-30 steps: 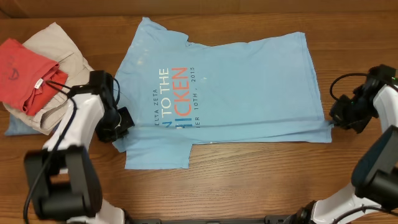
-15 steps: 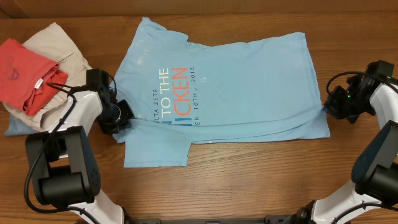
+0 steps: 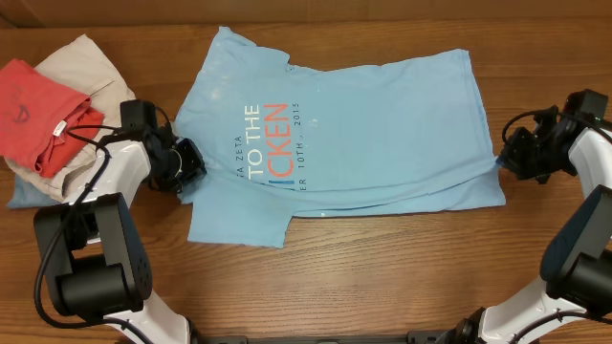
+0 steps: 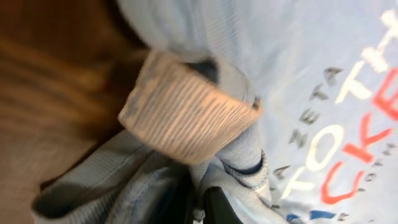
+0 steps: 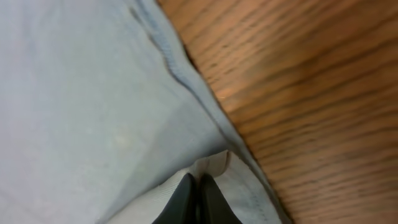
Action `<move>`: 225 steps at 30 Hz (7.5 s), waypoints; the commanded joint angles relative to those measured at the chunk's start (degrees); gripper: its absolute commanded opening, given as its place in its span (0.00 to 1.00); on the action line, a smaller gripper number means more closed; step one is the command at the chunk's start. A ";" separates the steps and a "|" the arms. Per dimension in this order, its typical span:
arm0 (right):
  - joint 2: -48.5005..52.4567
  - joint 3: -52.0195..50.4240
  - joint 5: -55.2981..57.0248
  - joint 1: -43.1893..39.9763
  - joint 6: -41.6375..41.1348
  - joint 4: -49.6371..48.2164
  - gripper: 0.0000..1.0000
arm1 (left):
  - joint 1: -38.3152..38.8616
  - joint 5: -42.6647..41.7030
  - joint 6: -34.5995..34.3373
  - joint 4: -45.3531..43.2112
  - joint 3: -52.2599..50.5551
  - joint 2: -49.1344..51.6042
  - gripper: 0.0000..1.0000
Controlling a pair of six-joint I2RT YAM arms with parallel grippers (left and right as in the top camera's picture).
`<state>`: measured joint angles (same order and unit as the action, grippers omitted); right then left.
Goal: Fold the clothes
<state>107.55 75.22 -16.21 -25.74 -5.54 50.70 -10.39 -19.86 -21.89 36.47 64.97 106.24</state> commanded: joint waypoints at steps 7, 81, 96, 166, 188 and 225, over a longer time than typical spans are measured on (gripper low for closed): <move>-0.11 1.36 9.70 -0.17 -4.57 0.33 0.04 | -1.29 -1.84 -1.05 -1.07 0.55 0.00 0.04; -12.17 1.36 0.31 -3.78 -0.66 5.46 0.08 | -9.86 -8.11 8.48 13.33 0.52 -16.09 0.04; -17.90 8.61 -3.34 -8.57 -0.63 14.05 0.04 | -11.43 -24.72 13.49 17.92 3.74 -20.61 0.04; -3.89 10.23 11.89 -1.62 -4.94 25.09 0.08 | -3.91 -1.20 -0.87 18.64 -4.46 -22.49 0.04; -3.78 10.23 13.22 -1.09 -4.90 18.71 0.10 | -2.64 6.16 -6.45 10.16 -4.46 -9.31 0.04; -3.78 -11.52 8.87 -0.96 -4.72 0.33 0.29 | -2.64 5.88 -3.58 11.30 -4.46 -8.83 0.04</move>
<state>103.68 65.21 -7.49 -26.96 -10.44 51.99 -13.19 -14.28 -26.79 47.57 60.99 96.95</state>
